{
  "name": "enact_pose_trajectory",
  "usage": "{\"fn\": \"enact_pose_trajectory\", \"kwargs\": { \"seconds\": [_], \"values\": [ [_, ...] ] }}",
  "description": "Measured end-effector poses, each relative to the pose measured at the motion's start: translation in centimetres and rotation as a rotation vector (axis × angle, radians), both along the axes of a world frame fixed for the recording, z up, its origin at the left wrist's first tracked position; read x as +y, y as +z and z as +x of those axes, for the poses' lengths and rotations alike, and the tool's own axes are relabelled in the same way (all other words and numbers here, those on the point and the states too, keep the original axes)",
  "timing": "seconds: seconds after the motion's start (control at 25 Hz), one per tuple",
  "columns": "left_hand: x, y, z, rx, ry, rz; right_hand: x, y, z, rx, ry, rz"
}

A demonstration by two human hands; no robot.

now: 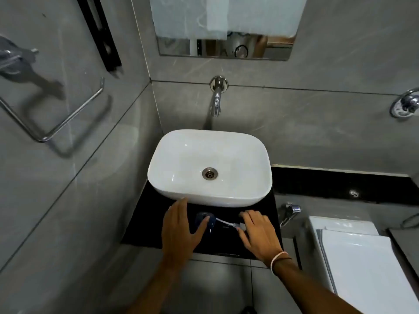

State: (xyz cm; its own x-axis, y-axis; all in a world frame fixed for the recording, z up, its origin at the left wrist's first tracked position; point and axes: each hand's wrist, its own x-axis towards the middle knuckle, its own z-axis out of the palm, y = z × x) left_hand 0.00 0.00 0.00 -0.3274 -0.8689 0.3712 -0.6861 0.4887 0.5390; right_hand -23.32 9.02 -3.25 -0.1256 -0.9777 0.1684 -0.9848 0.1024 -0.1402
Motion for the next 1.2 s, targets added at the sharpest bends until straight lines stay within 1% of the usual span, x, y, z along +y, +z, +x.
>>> {"fn": "enact_pose_trajectory", "kwargs": {
  "seconds": [0.04, 0.08, 0.16, 0.24, 0.36, 0.48, 0.56, 0.68, 0.76, 0.84, 0.96, 1.2],
  "values": [
    [0.2, -1.1, -0.2, 0.024, 0.008, 0.071, -0.1, -0.8, -0.1, 0.009, -0.032, 0.093],
    [0.5, -1.4, -0.5, 0.023, 0.006, 0.142, -0.3, -1.3, -0.1, -0.032, -0.055, 0.187],
    [1.1, -2.9, -1.3, -0.074, -0.028, 0.216, -0.3, -2.4, 0.0, -0.136, -0.091, 0.297],
    [1.4, -3.9, -2.1, -0.128, -0.042, 0.253, -0.7, -3.0, 0.4, -0.214, -0.126, 0.253],
    [1.0, -4.7, -2.3, -0.116, -0.02, 0.224, -1.0, -2.4, 0.3, -0.259, -0.111, 0.171],
    [0.8, -4.9, -2.1, -0.172, -0.018, 0.176, -1.6, 1.2, -1.0, -0.474, -0.082, 0.101],
    [0.8, -5.2, -2.0, -0.211, -0.01, 0.131, -2.4, 4.5, -1.8, -0.545, -0.041, 0.044],
    [0.4, -5.7, -1.9, -0.241, -0.013, 0.077, -4.0, 8.9, -2.0, -0.53, 0.02, -0.071],
    [0.1, -6.0, -1.7, -0.256, -0.028, 0.032, -5.4, 11.1, -1.3, -0.52, 0.085, -0.095],
    [-0.2, -6.2, -1.6, -0.265, -0.04, -0.006, -6.6, 12.6, 0.0, -0.466, 0.158, -0.064],
    [-0.5, -6.1, -1.5, -0.277, -0.053, -0.008, -7.8, 13.5, 1.7, -0.359, 0.244, 0.026],
    [-0.5, -6.2, -1.5, -0.271, -0.044, 0.016, -8.8, 12.4, 3.7, -0.202, 0.37, 0.196]
  ]
}}
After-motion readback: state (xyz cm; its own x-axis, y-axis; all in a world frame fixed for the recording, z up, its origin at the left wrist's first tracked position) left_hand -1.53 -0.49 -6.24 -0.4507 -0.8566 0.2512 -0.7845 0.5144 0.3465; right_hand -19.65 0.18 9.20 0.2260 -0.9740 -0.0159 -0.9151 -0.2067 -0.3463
